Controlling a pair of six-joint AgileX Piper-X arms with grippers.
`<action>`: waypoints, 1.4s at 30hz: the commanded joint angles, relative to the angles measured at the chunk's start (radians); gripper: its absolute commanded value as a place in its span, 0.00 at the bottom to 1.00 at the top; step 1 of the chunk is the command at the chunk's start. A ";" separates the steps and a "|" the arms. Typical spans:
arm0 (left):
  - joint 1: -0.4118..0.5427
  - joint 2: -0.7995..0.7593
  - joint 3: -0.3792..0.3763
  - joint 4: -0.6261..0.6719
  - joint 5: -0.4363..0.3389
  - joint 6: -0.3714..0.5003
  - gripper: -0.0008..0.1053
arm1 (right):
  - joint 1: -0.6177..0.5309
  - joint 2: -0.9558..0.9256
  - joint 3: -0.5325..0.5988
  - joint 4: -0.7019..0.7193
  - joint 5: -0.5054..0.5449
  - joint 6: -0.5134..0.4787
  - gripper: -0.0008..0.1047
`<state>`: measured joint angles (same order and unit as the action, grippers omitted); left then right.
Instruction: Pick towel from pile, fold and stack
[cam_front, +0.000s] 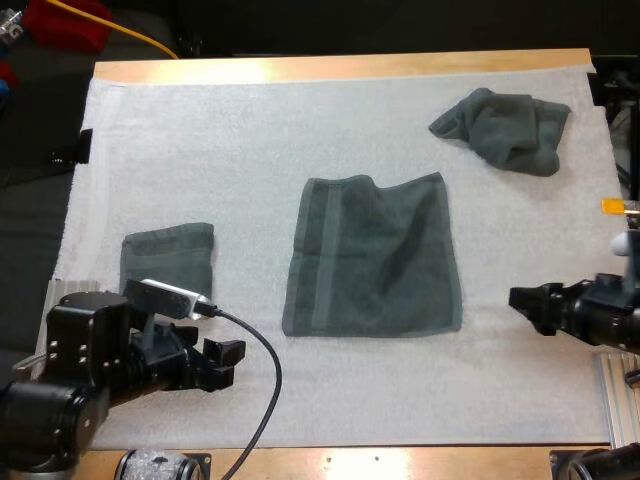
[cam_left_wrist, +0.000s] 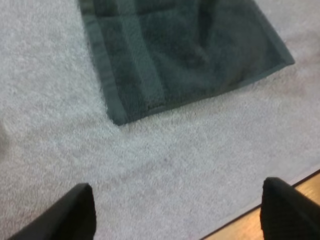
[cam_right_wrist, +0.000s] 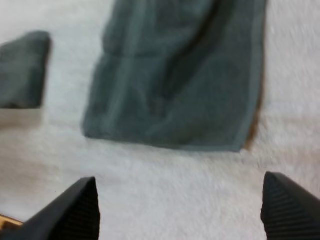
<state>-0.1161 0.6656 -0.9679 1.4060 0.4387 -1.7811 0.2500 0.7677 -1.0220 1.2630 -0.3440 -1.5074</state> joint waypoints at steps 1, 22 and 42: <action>0.000 -0.002 0.012 -0.024 -0.002 -0.001 0.63 | -0.001 0.001 0.033 -0.023 0.000 -0.011 0.63; 0.000 0.053 0.076 -0.108 0.007 -0.001 0.63 | -0.001 0.029 0.522 -0.557 -0.135 0.347 0.63; 0.000 0.075 0.076 -0.103 0.067 -0.001 0.63 | -0.001 0.423 0.574 -0.871 -0.184 0.438 0.63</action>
<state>-0.1161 0.7402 -0.8932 1.3055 0.4939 -1.7811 0.2500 1.1872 -0.4483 0.4154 -0.5083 -1.0741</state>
